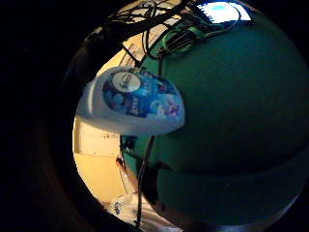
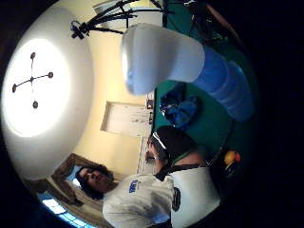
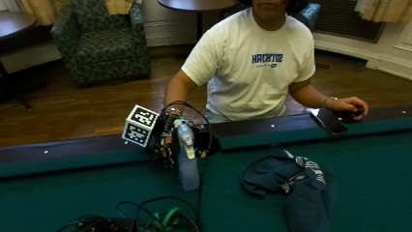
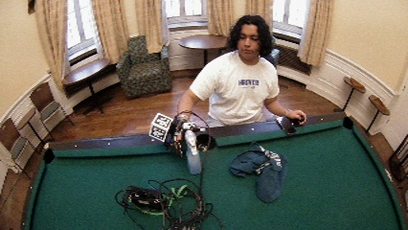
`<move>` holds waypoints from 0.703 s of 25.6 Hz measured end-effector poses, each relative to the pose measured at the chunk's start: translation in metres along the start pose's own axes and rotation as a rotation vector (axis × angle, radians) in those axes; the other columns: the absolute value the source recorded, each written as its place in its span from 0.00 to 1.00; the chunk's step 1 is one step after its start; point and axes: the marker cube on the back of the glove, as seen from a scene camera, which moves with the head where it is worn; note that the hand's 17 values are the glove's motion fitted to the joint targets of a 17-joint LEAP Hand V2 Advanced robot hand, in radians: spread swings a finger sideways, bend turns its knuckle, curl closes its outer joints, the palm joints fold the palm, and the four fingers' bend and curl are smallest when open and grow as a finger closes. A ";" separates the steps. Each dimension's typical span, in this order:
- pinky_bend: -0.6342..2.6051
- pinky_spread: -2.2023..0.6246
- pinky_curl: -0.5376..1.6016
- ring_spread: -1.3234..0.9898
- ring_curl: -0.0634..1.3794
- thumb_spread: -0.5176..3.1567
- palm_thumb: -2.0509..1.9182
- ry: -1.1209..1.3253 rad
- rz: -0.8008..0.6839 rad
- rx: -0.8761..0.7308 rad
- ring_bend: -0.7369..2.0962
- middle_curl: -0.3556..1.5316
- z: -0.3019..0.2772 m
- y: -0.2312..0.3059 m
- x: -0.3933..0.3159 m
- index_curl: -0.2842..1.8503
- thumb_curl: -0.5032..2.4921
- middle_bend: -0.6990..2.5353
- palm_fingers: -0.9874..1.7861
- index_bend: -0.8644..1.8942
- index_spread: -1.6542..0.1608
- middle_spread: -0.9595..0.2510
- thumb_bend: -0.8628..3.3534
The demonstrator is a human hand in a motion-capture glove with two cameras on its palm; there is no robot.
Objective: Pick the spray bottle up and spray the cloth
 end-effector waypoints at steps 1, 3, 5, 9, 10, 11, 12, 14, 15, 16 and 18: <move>0.30 0.85 0.41 0.53 0.27 0.38 0.65 0.002 0.005 -0.001 0.43 0.38 0.002 -0.004 0.001 0.22 0.29 0.29 0.53 0.36 0.70 0.71 0.20; 0.30 0.85 0.41 0.53 0.27 0.38 0.66 0.007 0.012 -0.003 0.43 0.38 0.008 -0.012 0.002 0.22 0.29 0.29 0.53 0.36 0.70 0.71 0.20; 0.30 0.85 0.41 0.53 0.26 0.38 0.67 0.002 0.019 -0.007 0.43 0.39 0.014 -0.018 0.003 0.23 0.29 0.29 0.53 0.36 0.70 0.70 0.21; 0.29 0.84 0.41 0.52 0.27 0.38 0.69 -0.040 0.028 0.001 0.43 0.39 0.023 -0.032 0.001 0.23 0.29 0.29 0.53 0.36 0.70 0.69 0.20; 0.29 0.84 0.41 0.52 0.27 0.38 0.69 -0.055 0.029 0.007 0.43 0.39 0.025 -0.035 0.000 0.23 0.29 0.29 0.53 0.35 0.70 0.69 0.20; 0.29 0.84 0.41 0.52 0.27 0.38 0.69 -0.067 0.030 0.013 0.43 0.39 0.026 -0.038 -0.001 0.23 0.29 0.29 0.54 0.35 0.70 0.69 0.20; 0.29 0.84 0.41 0.52 0.27 0.38 0.69 -0.077 0.030 0.018 0.43 0.39 0.027 -0.041 -0.002 0.22 0.29 0.29 0.54 0.35 0.70 0.68 0.20; 0.29 0.84 0.41 0.52 0.27 0.38 0.70 -0.088 0.029 0.026 0.44 0.39 0.029 -0.047 -0.004 0.22 0.29 0.29 0.54 0.35 0.70 0.68 0.20; 0.28 0.83 0.41 0.52 0.27 0.38 0.70 -0.090 0.029 0.031 0.44 0.39 0.030 -0.049 -0.005 0.22 0.29 0.29 0.55 0.35 0.70 0.68 0.20; 0.28 0.83 0.41 0.51 0.28 0.38 0.70 -0.090 0.030 0.037 0.45 0.39 0.032 -0.052 -0.005 0.22 0.29 0.29 0.55 0.35 0.70 0.68 0.20; 0.28 0.83 0.41 0.51 0.28 0.38 0.70 -0.088 0.034 0.053 0.45 0.39 0.034 -0.056 -0.005 0.23 0.29 0.29 0.57 0.36 0.71 0.68 0.20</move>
